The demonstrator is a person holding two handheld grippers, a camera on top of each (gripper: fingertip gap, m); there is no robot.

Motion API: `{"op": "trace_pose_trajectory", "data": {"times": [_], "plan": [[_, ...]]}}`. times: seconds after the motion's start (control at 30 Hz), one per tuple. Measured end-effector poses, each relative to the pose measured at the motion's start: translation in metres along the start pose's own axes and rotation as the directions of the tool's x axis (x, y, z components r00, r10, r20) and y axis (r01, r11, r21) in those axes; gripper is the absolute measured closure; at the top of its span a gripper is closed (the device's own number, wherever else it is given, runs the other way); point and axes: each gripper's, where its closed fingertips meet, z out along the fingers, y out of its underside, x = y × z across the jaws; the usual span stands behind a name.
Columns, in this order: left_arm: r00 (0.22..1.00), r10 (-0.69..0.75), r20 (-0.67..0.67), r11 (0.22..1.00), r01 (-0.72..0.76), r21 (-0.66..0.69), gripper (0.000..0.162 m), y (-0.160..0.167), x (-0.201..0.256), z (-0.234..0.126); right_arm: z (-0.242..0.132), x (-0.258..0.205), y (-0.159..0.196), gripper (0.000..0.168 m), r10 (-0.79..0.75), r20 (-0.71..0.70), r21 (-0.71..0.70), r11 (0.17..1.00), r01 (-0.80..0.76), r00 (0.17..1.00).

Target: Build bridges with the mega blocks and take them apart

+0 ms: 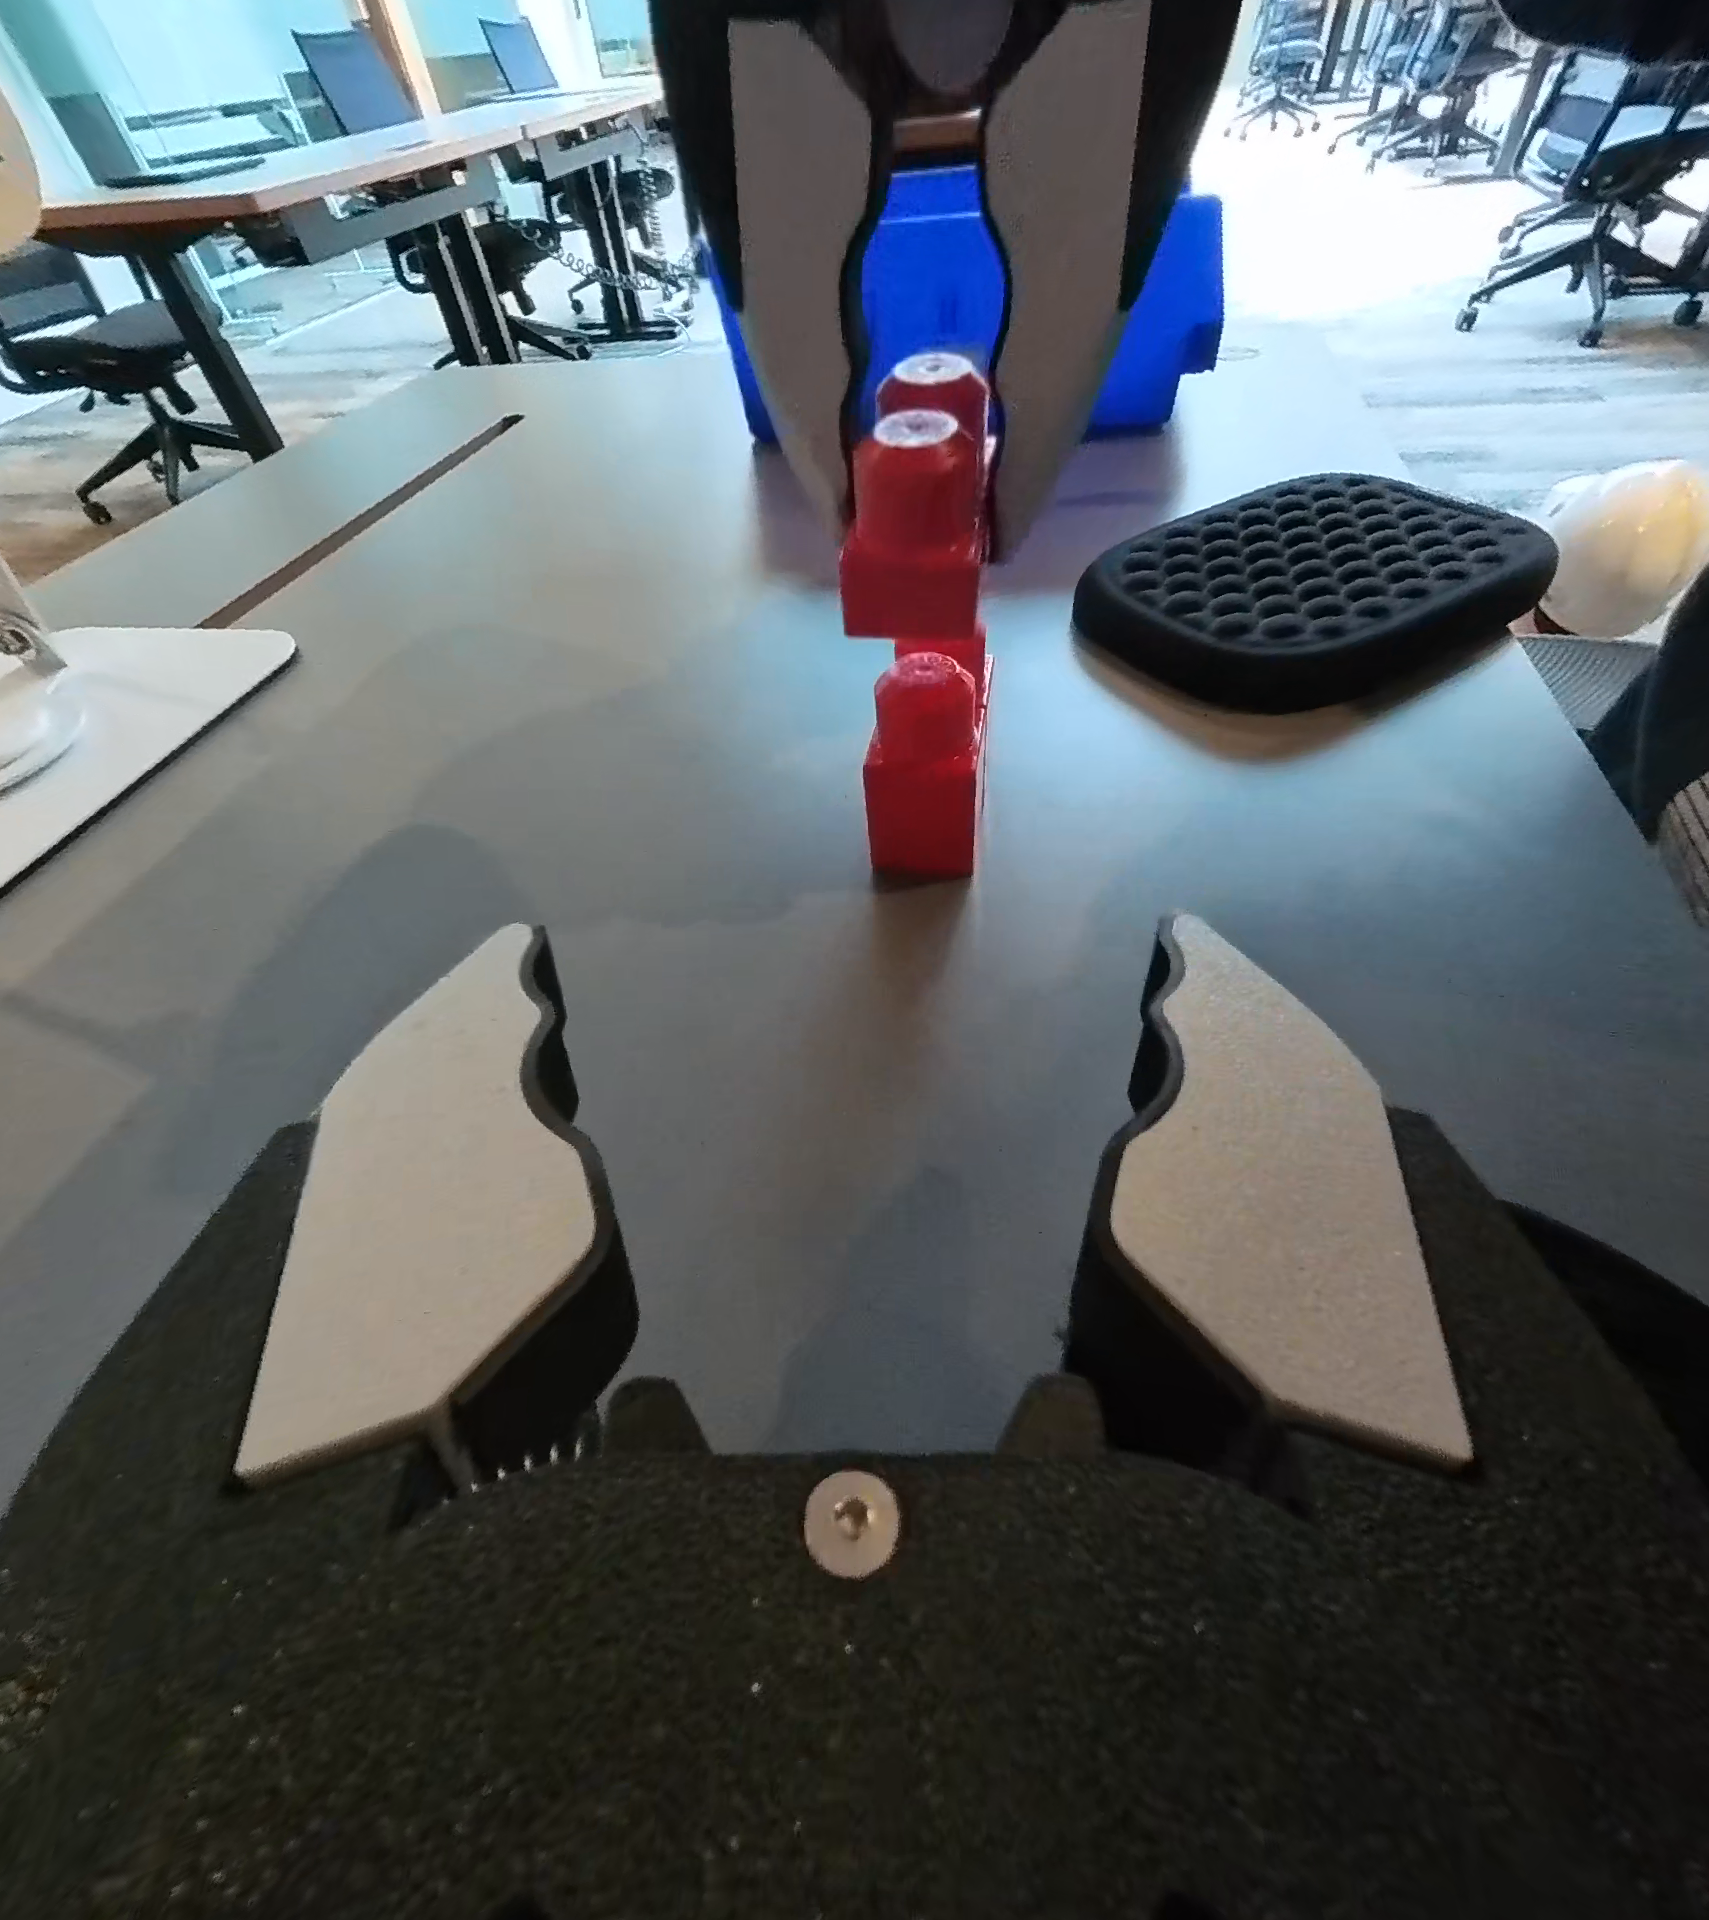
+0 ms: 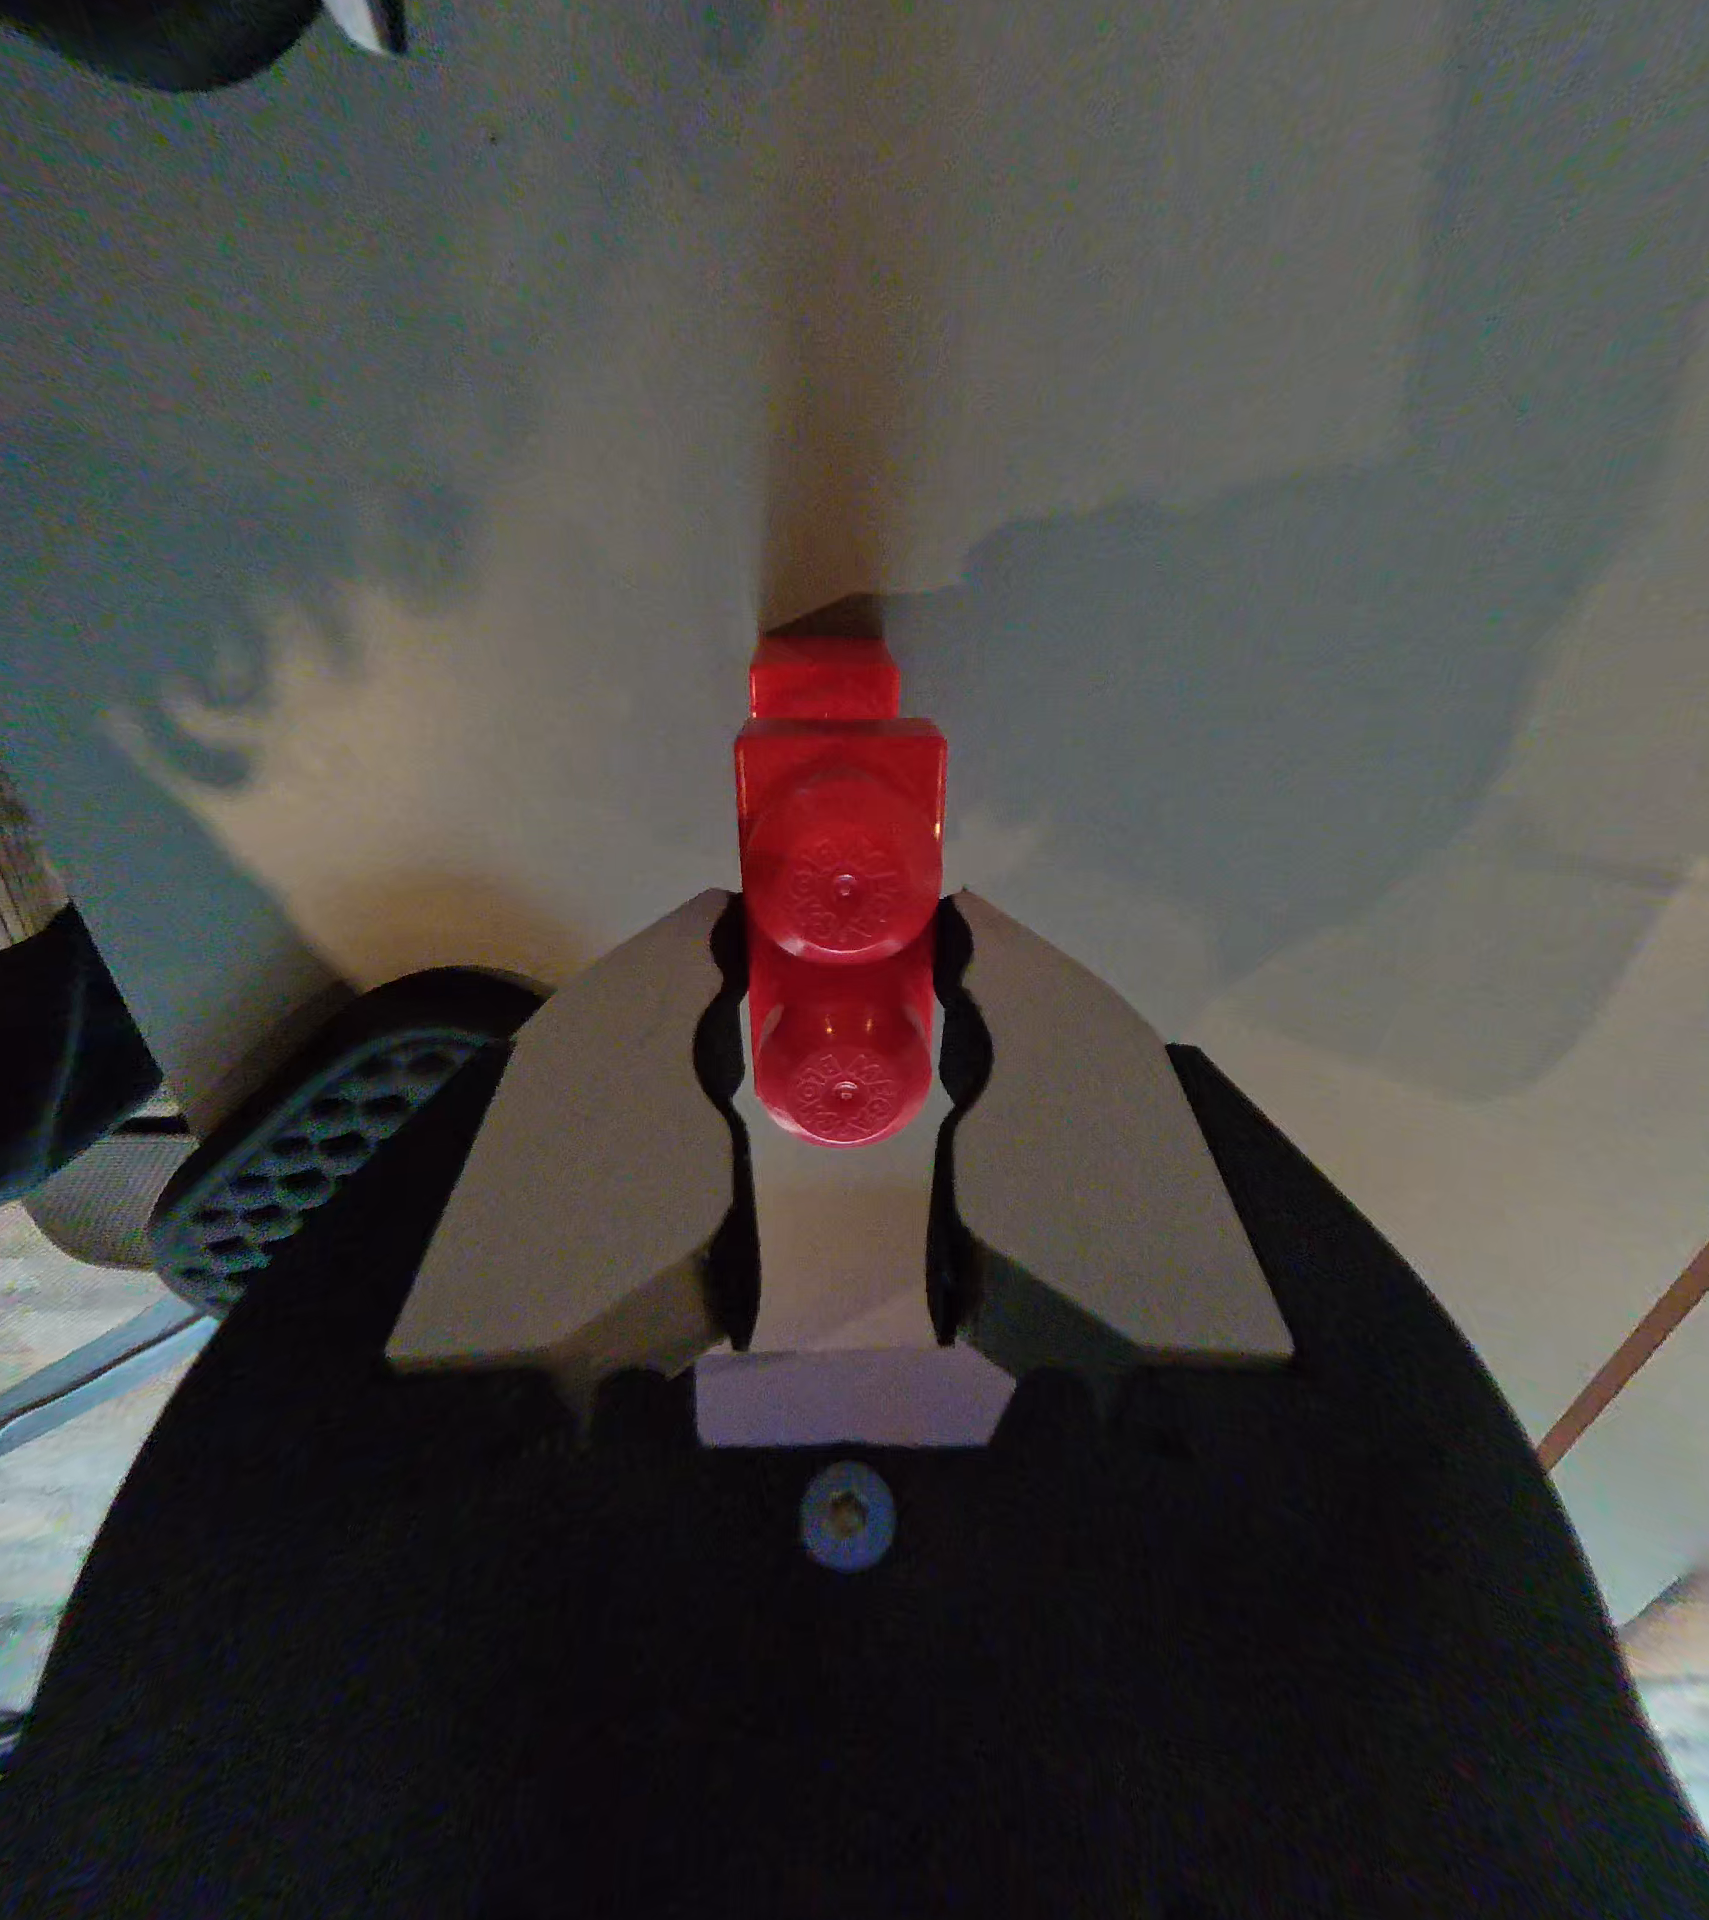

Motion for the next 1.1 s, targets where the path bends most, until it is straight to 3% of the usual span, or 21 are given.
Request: {"op": "trace_pose_trajectory", "data": {"times": [1.1], "plan": [[1.0,-0.019,-0.014,1.0,0.018,-0.001,0.072,0.001,0.0,0.0,0.034,-0.003,0.003,0.134,0.049,0.032,-0.033,0.998,-0.048,0.998]]}}
